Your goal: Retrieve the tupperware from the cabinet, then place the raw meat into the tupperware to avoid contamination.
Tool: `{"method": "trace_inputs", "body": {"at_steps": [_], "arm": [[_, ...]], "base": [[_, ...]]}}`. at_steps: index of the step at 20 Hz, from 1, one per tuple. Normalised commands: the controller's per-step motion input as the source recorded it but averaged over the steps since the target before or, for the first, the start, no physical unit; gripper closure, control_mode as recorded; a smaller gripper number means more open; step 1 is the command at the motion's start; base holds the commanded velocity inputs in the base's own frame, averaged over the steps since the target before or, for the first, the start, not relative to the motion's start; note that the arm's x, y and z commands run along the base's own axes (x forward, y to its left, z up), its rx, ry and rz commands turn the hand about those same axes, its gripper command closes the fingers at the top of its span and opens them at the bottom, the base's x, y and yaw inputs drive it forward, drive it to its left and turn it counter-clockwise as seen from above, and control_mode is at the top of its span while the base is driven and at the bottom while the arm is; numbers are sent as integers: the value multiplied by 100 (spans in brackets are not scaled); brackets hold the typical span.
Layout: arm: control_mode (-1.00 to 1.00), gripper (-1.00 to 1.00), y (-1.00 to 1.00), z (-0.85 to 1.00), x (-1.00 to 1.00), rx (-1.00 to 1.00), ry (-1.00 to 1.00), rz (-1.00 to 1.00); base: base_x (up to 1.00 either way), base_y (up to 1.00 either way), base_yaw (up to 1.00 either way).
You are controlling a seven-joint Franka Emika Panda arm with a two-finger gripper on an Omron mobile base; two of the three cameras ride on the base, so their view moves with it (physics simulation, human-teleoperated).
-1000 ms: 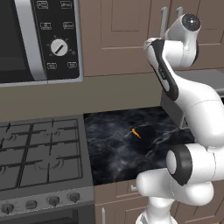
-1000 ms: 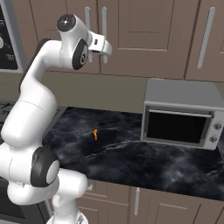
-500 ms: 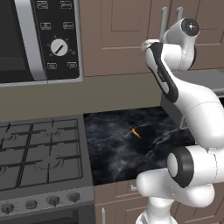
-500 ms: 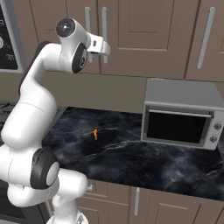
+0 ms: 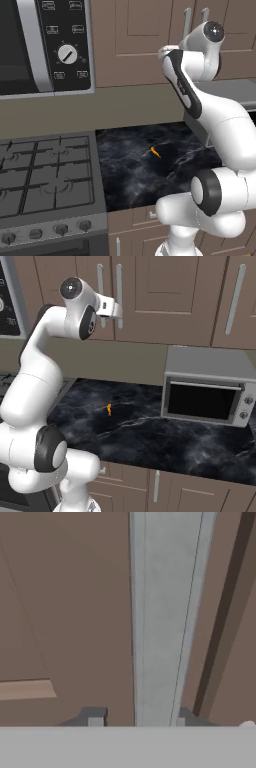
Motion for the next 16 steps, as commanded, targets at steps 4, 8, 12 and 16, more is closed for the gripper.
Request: {"method": "trace_inputs", "body": {"at_steps": [4,8,12,16], "arm": [[-100,100,20,-8,3,0,0,0],[-100,100,35,-8,-2,0,2,-2],[-100,100,36,-7,-27,0,4,-7],[-100,100,36,0,-53,-1,0,-5]], "base": [[0,0,0],[0,0,0],[0,0,0],[0,0,0]]}}
